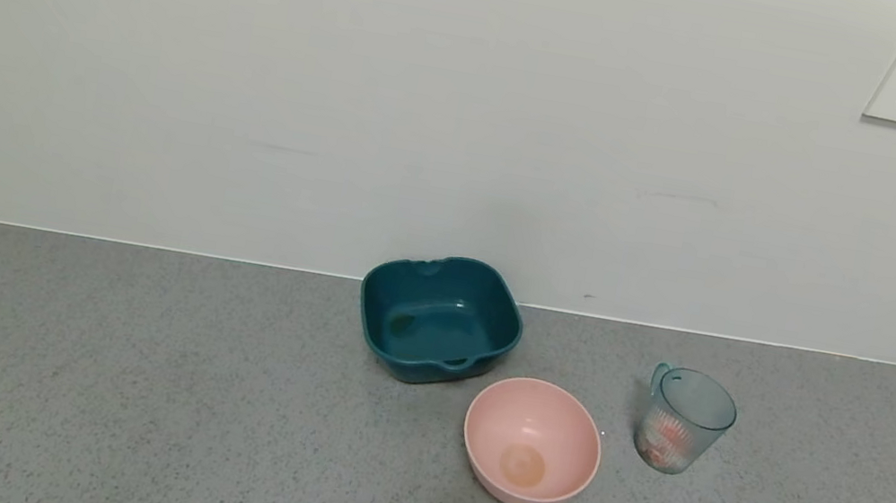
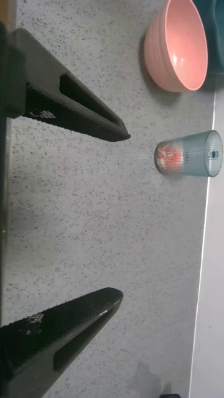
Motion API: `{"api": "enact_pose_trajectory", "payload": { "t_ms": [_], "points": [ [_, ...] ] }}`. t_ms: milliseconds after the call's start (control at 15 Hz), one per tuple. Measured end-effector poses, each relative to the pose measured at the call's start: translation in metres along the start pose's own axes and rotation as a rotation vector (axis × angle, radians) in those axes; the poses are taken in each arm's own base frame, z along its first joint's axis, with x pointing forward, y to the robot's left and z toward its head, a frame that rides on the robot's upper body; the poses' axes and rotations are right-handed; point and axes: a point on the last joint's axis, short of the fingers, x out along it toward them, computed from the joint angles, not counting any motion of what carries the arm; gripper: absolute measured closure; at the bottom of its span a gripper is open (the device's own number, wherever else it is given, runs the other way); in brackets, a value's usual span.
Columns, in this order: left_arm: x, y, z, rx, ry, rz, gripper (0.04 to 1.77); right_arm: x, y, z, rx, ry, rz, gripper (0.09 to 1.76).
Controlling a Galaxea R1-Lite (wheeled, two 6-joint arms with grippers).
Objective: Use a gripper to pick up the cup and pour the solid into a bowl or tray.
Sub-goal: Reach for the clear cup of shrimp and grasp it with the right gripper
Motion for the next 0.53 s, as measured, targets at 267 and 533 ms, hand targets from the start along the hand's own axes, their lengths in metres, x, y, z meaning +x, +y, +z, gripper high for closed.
{"api": "enact_pose_trajectory", "payload": {
  "t_ms": [267, 533],
  "points": [
    [0.0000, 0.0000, 0.0000, 0.000, 0.000, 0.000, 0.09, 0.0000, 0.0000, 0.0001, 0.000, -0.001, 0.001, 0.14],
    [0.0000, 0.0000, 0.0000, 0.000, 0.000, 0.000, 0.09, -0.0023, 0.0005, 0.0071, 0.003, -0.023, 0.037, 0.14]
  ]
}}
